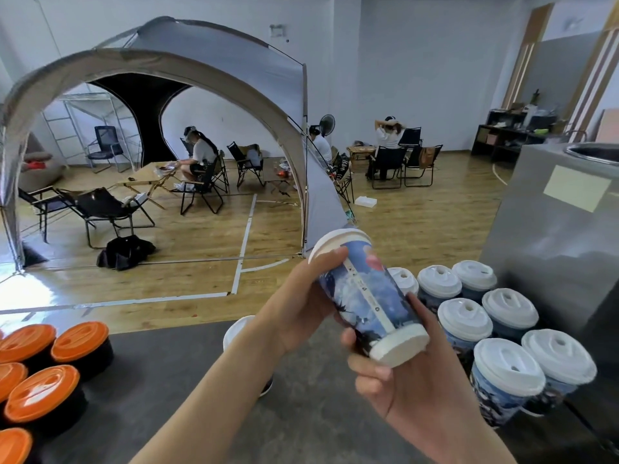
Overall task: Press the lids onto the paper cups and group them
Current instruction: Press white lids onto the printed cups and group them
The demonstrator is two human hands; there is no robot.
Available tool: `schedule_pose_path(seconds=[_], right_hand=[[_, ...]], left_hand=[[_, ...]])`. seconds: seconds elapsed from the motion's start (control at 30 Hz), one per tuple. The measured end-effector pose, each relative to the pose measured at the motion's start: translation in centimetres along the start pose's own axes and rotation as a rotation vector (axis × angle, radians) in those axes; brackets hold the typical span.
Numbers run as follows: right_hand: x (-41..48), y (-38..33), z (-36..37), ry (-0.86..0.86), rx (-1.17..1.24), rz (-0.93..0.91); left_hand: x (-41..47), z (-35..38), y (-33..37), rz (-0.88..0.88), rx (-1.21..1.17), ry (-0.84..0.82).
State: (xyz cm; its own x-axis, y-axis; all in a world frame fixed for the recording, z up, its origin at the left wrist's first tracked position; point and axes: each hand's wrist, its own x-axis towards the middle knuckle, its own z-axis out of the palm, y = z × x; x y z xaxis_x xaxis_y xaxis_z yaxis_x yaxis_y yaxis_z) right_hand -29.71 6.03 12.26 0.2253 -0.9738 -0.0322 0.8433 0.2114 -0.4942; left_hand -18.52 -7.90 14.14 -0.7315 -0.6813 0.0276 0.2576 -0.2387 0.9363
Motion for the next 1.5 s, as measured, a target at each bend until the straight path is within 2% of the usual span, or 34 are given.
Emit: schedule_pose_path(seconds=[0.07, 0.17, 0.23, 0.33, 0.4, 0.53, 0.57, 0.7, 0.83, 0.9, 1.0, 1.07, 1.2, 1.3, 1.37, 1.4, 1.5], right_hand=[[-0.1, 0.0, -0.1, 0.026, -0.094, -0.018], [0.4, 0.3, -0.1, 0.226, -0.428, -0.151], [0.5, 0.3, -0.3, 0.312, -0.533, -0.223], [0.3, 0.2, -0.3, 0.162, -0.274, -0.084], [0.2, 0.4, -0.3, 0.073, -0.177, -0.025], [0.7, 0.8, -0.7, 0.244, -0.364, -0.139], [0.7, 0.7, -0.7, 0.25, -0.35, -0.149], [0.5, 0.3, -1.4, 0.097, -0.073, -0.034], [1.1, 0.7, -1.7, 0.254, -0.396, -0.179], [1.4, 0.8, -1.9, 0.322, -0.49, -0.247], [1.2, 1.0, -1.8, 0.204, -0.37, -0.137], [1.0, 1.0, -1.5, 0.133, -0.323, -0.082], [1.2, 1.0, -1.2, 0.205, -0.39, -0.118], [1.0, 0.7, -1.3, 0.115, -0.253, -0.058], [0.9, 0.5, -1.5, 0.079, -0.196, -0.047], [1.1, 0.6, -1.7, 0.111, -0.249, -0.077], [1.6, 1.0, -2.1, 0.349, -0.576, -0.284]], left_hand=[[0.0, 0.1, -0.2, 0.018, -0.034, 0.02], [0.1, 0.2, -0.2, 0.075, 0.075, 0.177], [0.2, -0.1, -0.3, 0.089, 0.135, 0.228], [-0.2, -0.1, 0.2, 0.001, 0.01, 0.083], [-0.2, 0.2, 0.4, -0.03, -0.021, 0.076], [0.0, 0.2, 0.1, 0.038, 0.041, 0.164], [-0.1, 0.1, 0.1, 0.049, 0.058, 0.142], [-0.3, -0.3, -0.1, 0.072, 0.033, 0.056], [0.0, -0.3, 0.0, 0.1, 0.168, 0.199], [0.0, -0.6, 0.1, 0.092, 0.208, 0.2], [-0.2, -0.3, 0.5, 0.04, 0.075, 0.088], [-0.2, -0.1, 0.4, 0.047, 0.013, 0.105], [0.0, -0.1, 0.2, 0.048, 0.048, 0.146], [-0.1, -0.4, 0.4, 0.021, 0.008, 0.061], [-0.2, -0.4, 0.2, 0.047, -0.011, 0.068], [0.0, -0.3, 0.1, 0.069, 0.012, 0.106], [0.3, -0.3, 0.1, 0.109, 0.192, 0.213]])
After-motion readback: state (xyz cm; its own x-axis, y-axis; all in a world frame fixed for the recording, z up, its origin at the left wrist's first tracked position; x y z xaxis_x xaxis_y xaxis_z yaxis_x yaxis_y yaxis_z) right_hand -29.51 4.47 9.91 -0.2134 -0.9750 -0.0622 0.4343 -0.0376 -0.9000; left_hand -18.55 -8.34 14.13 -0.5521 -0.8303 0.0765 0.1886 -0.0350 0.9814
